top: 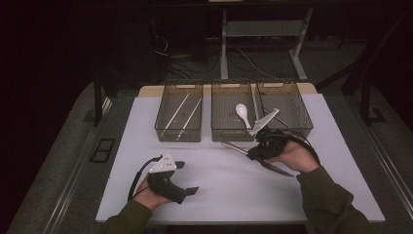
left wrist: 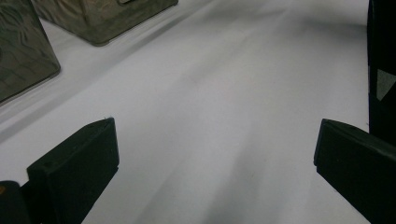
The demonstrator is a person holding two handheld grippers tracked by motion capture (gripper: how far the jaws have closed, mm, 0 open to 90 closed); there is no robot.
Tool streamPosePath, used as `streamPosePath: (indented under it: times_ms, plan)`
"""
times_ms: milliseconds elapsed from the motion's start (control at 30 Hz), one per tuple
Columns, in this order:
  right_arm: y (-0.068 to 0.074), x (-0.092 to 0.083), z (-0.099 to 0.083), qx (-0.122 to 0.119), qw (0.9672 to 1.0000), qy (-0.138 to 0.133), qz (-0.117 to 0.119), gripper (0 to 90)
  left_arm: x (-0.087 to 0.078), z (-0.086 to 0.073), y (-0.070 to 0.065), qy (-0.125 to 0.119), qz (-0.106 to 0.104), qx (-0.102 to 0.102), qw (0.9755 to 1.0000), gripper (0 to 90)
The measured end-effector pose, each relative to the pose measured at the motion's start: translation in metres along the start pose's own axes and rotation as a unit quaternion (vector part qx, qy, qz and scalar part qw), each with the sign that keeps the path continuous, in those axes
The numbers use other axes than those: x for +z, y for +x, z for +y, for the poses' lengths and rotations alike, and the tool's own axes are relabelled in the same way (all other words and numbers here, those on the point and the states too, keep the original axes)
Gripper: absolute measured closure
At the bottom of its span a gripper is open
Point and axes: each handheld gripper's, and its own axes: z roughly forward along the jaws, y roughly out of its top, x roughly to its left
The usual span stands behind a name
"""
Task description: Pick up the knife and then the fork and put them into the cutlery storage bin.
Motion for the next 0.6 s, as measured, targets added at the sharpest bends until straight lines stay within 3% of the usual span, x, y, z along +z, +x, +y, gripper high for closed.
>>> streamPosePath:
  times_ms: [600]
  plan:
    - [-0.026,-0.035,-0.016,0.048,0.9976,-0.040,-0.029,79.3,0.000,0.000,0.000,0.000,0.000,0.000,1.0000,0.0]
